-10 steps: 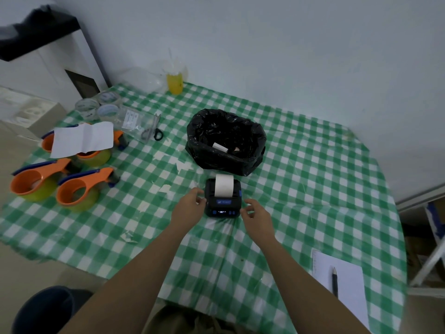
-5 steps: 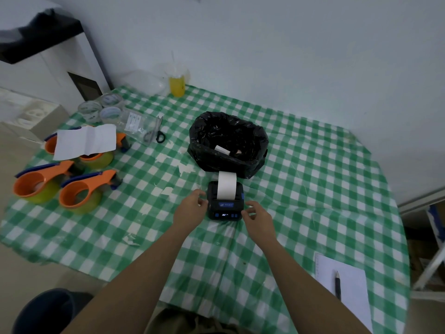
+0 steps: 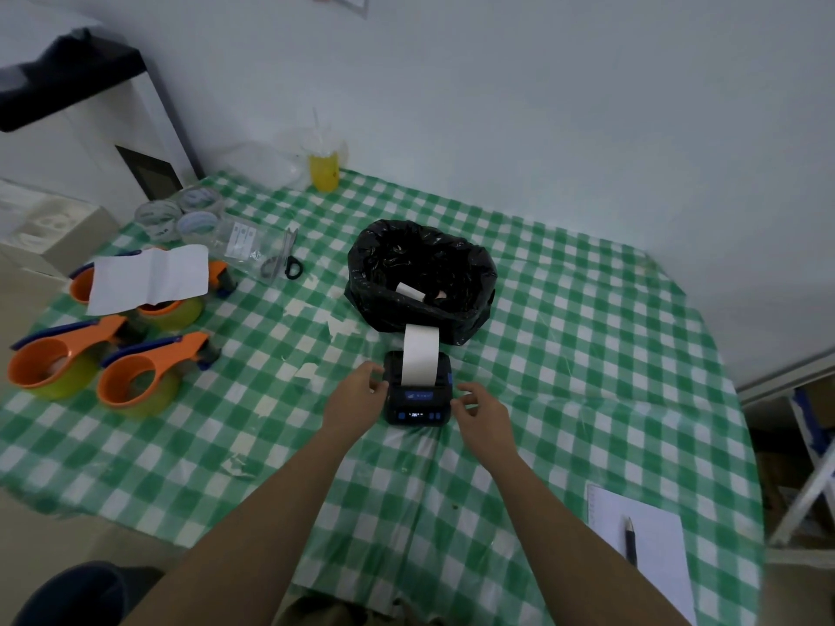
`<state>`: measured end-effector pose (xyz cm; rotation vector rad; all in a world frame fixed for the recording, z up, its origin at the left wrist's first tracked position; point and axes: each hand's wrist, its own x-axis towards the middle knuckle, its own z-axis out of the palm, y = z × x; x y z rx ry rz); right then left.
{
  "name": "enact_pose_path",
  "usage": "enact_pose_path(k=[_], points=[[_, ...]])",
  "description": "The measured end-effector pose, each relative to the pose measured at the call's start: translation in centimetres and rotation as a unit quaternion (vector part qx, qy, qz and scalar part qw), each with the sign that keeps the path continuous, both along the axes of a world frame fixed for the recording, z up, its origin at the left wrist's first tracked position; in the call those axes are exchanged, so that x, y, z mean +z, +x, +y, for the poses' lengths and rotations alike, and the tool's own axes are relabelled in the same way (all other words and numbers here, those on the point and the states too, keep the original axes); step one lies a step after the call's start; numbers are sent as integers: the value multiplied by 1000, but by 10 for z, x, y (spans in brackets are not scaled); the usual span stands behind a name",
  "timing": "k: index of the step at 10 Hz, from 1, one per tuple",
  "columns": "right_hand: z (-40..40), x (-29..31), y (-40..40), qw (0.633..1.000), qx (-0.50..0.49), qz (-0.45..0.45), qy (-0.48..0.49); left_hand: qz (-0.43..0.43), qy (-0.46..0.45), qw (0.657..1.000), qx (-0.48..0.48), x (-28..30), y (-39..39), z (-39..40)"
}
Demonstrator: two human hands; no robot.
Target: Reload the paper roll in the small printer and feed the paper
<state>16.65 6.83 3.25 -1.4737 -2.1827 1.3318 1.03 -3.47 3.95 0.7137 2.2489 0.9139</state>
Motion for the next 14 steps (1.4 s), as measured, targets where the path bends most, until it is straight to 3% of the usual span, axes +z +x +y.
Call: enact_pose_path(k=[10,13,14], points=[[-3,4,-6,1000,4,-11,5,2,-5,1000,-12,7,0,-2],[-1,9,-6,1000,-9,20,8,2,15,1000,-21,7,2,-4],[1,17,-3,997,-42,67,0,-8,23,1000,-14,4,4,-9]])
